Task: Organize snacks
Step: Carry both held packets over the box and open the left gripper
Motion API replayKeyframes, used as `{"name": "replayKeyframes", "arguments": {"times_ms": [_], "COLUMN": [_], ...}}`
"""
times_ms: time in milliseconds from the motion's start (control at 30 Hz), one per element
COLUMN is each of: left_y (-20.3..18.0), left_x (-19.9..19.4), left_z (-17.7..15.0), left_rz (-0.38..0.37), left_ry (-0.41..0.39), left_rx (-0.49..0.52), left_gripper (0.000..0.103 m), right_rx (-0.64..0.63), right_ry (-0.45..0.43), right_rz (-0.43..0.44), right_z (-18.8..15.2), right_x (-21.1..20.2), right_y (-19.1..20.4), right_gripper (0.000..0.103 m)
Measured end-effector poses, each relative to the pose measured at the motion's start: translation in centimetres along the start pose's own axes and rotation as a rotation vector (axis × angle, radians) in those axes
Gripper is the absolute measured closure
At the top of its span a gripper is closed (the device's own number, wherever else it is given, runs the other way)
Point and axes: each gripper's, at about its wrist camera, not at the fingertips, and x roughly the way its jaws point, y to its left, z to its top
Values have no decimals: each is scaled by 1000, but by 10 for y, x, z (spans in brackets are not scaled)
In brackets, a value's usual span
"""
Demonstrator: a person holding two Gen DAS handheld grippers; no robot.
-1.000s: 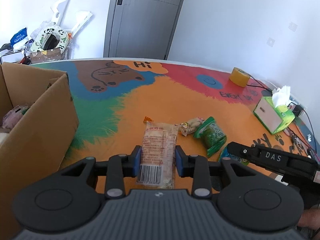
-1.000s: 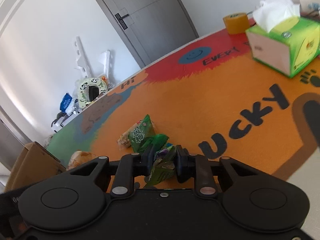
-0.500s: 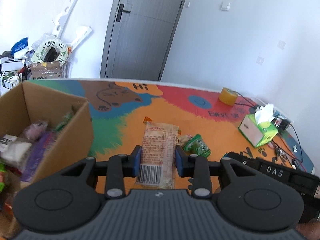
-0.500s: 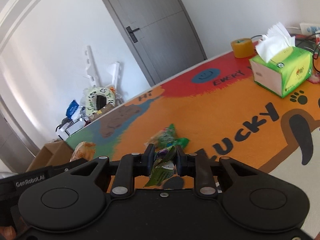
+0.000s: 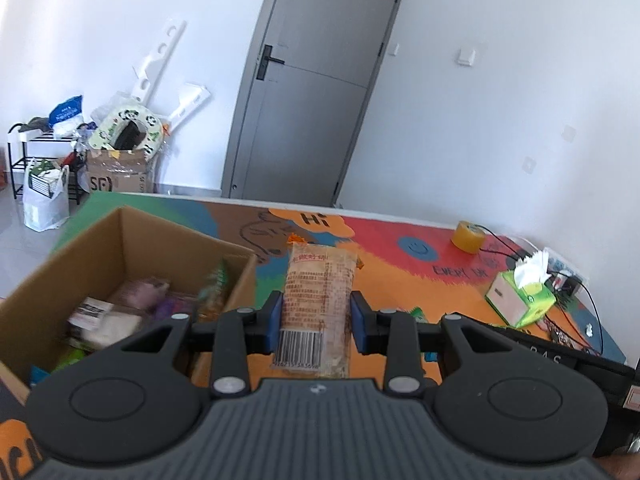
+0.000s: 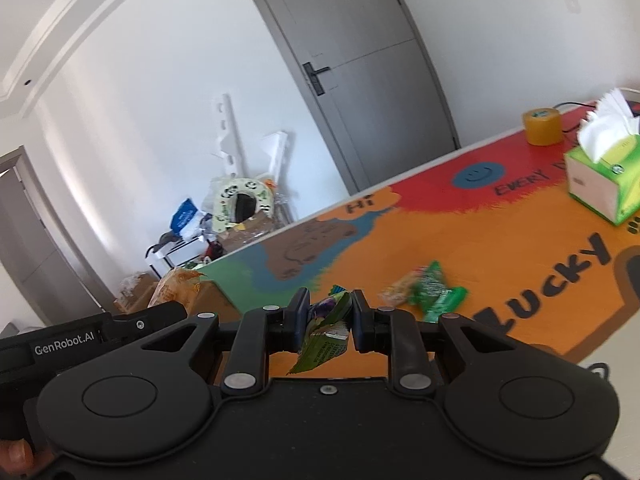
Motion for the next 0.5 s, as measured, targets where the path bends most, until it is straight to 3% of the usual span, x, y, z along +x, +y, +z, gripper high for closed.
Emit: {"name": "replayKeyframes", "arguments": {"times_ms": [500], "left_y": [57], "left_x": [-29], "left_z": [8], "left_rz": [83], "left_ry": [-37], "left_rx": [-68], "left_gripper": [69], "right_rx": [-60], "right_ry": [12], "right_rz": [72], "right_z": [-2], "right_x": [12], "right_y": [53], "right_gripper": [80]}}
